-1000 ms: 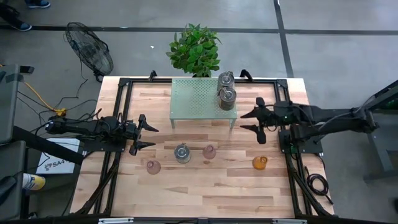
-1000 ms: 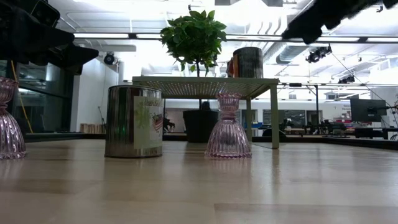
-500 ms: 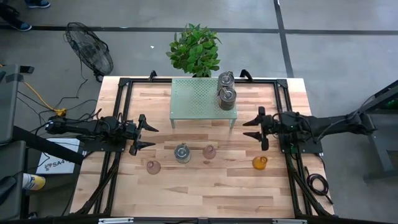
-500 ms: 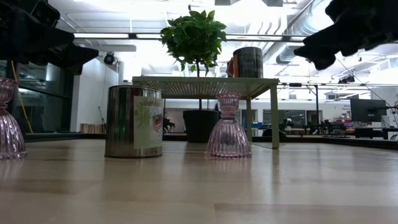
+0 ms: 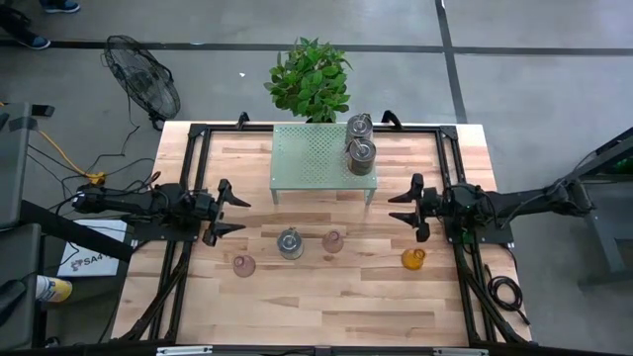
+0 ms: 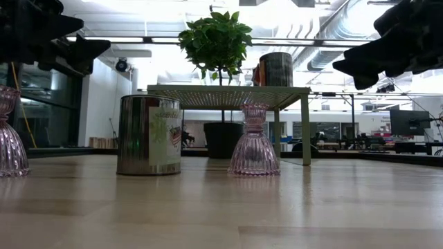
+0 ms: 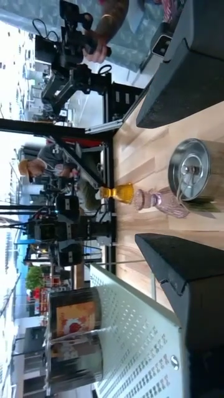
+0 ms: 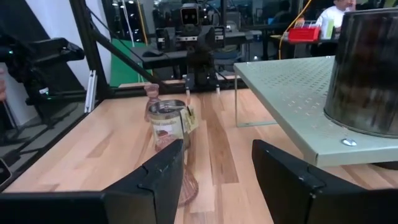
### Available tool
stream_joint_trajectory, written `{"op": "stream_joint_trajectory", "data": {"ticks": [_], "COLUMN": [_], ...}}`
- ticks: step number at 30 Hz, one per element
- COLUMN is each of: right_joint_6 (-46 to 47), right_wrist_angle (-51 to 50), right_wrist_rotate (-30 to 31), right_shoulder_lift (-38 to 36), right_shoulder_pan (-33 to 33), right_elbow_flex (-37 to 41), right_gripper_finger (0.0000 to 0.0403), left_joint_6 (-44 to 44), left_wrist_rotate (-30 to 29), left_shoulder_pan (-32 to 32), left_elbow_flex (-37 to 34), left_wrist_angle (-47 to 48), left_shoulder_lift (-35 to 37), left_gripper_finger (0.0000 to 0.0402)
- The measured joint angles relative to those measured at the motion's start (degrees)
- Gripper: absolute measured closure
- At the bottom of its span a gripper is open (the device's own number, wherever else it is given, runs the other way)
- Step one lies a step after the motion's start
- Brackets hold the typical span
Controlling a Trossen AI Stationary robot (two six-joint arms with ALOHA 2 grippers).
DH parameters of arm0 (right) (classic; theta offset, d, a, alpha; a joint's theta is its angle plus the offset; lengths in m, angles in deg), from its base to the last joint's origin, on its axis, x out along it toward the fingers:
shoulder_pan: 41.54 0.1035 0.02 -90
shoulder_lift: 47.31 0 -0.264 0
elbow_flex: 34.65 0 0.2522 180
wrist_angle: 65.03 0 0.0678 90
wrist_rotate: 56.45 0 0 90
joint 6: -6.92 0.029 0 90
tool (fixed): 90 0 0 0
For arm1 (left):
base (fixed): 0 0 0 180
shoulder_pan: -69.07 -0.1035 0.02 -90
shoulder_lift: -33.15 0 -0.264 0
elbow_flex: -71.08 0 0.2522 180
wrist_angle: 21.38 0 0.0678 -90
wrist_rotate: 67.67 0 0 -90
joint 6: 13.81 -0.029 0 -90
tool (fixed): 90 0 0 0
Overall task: Pick & Place candle stick holders
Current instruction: Put the scented candle on the shelf
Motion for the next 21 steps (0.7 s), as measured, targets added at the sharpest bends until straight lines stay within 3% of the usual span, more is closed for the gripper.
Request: {"op": "stream_joint_trajectory", "data": {"ticks": [8, 17, 21], "right_joint_6": [-1.02, -1.28, -1.13], "right_wrist_angle": [0.63, 0.63, 0.63], "right_wrist_rotate": [0.08, -1.91, -1.77], "right_shoulder_lift": [0.03, 0.03, 0.05], "right_shoulder_pan": [0.0, 0.0, 0.0], "right_elbow_flex": [0.4, 0.4, 0.4], "right_gripper_finger": [0.0217, 0.0217, 0.0217], "left_joint_6": [0.76, 7.34, 10.78], "left_wrist_rotate": [0.05, 1.74, -2.9], "left_shoulder_pan": [0.0, 0.0, 0.0], "left_elbow_flex": [0.0, 0.0, 0.0], "left_wrist_angle": [1.11, 1.47, 1.88], "left_shoulder_lift": [0.0, 0.0, 0.0], "left_gripper_finger": [0.0114, 0.0114, 0.0114]}}
